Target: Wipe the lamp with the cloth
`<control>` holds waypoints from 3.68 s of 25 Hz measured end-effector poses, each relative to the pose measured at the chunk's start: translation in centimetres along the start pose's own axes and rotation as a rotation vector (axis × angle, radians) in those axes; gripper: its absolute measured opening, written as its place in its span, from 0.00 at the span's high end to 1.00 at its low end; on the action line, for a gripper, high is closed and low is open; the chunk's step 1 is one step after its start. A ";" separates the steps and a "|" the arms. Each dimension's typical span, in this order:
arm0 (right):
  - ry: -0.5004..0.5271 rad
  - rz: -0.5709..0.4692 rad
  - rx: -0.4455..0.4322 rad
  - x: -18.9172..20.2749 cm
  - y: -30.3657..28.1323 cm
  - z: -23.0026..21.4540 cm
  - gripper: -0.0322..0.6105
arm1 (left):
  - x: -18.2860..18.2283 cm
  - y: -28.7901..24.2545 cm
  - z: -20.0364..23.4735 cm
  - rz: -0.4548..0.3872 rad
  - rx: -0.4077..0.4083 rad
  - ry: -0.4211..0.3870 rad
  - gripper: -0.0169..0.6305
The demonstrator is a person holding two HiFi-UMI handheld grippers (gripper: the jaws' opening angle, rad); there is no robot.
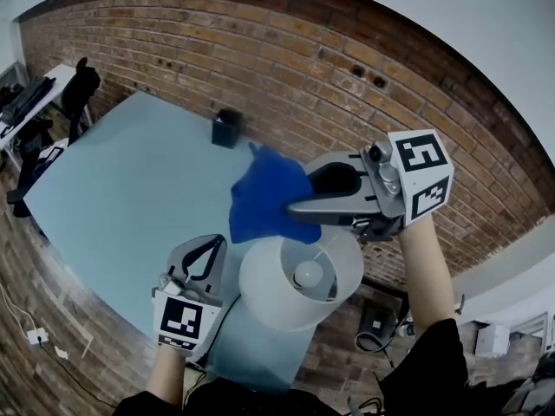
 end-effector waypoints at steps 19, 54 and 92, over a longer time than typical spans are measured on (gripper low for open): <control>-0.117 0.077 1.523 -0.3 -4.7 2.3 0.85 | 0.7 -2.4 2.8 -0.088 0.459 0.083 0.96; -0.104 -0.134 1.733 4.6 -9.5 8.5 0.85 | 4.0 -0.1 4.3 -0.044 0.484 0.064 0.96; -0.244 0.024 1.883 33.0 -13.2 2.9 0.85 | 11.0 5.0 1.8 0.129 0.461 0.016 0.96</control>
Point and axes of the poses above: the fingertips, and each gripper's own axes: y backward along the fingers, z to its left, x out of its underside, the point moved 3 cm from there along y, backward along the fingers, and after that the axes turned 3 degrees about -x, right-handed, at the moved point
